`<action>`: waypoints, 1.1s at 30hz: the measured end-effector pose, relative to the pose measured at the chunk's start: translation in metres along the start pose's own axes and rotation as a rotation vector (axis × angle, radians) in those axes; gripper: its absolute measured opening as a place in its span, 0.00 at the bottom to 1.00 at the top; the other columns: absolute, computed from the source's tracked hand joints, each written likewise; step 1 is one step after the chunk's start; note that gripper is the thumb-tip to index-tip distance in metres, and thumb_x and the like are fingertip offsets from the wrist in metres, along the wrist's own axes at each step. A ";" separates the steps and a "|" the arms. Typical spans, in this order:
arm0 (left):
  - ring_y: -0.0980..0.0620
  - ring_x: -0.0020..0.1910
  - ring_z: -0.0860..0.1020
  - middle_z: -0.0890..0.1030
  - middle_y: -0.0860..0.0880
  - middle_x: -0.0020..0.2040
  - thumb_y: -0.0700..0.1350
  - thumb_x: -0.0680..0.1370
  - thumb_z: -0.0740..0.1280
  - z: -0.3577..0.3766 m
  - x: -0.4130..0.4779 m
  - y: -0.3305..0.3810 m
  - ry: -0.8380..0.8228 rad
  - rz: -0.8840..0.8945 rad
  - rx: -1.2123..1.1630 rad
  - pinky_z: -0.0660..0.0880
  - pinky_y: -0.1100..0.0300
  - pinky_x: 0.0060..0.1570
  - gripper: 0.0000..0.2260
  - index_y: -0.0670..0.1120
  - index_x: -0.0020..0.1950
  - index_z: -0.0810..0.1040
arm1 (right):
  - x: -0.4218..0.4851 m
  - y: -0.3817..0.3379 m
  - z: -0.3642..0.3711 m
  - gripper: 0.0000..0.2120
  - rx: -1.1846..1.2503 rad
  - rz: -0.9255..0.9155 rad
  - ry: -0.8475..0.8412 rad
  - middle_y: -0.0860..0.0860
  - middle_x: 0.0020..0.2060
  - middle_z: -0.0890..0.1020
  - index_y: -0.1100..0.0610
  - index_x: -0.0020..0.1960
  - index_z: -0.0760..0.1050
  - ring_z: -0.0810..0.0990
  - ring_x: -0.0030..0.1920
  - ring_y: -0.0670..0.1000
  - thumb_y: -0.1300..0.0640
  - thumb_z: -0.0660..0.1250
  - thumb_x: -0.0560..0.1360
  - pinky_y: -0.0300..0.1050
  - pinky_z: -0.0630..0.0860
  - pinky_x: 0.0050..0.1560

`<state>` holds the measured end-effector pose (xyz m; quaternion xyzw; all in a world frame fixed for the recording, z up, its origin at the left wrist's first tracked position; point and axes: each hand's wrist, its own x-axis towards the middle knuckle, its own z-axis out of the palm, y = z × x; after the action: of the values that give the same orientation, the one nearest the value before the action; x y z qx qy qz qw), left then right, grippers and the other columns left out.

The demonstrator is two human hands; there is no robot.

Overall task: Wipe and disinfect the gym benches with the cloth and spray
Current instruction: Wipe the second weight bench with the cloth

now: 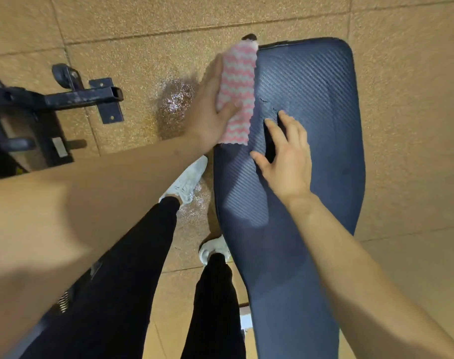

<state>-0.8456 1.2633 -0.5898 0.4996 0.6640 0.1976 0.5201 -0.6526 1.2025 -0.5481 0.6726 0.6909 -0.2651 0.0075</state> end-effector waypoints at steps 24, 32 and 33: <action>0.53 0.81 0.59 0.59 0.50 0.84 0.40 0.80 0.72 0.083 -0.200 -0.048 0.092 -0.041 0.036 0.51 0.83 0.66 0.38 0.48 0.84 0.55 | -0.205 0.039 0.031 0.31 -0.096 -0.073 -0.151 0.58 0.75 0.68 0.58 0.76 0.68 0.67 0.71 0.62 0.52 0.73 0.76 0.60 0.68 0.68; 0.56 0.77 0.65 0.65 0.51 0.81 0.41 0.81 0.71 0.119 -0.271 -0.057 0.069 -0.198 0.016 0.58 0.74 0.68 0.37 0.51 0.84 0.56 | -0.311 0.069 0.068 0.38 -0.260 0.004 -0.281 0.58 0.81 0.57 0.53 0.81 0.58 0.56 0.79 0.65 0.48 0.72 0.76 0.66 0.63 0.74; 0.59 0.75 0.66 0.65 0.52 0.81 0.42 0.81 0.71 0.124 -0.278 -0.058 0.071 -0.220 0.009 0.58 0.81 0.63 0.36 0.52 0.84 0.56 | -0.314 0.072 0.073 0.39 -0.270 -0.003 -0.292 0.57 0.82 0.54 0.51 0.82 0.55 0.53 0.80 0.64 0.47 0.70 0.77 0.67 0.61 0.76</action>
<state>-0.7735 0.9656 -0.5457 0.4189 0.7337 0.1538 0.5125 -0.5803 0.8816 -0.5212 0.6188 0.7128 -0.2646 0.1974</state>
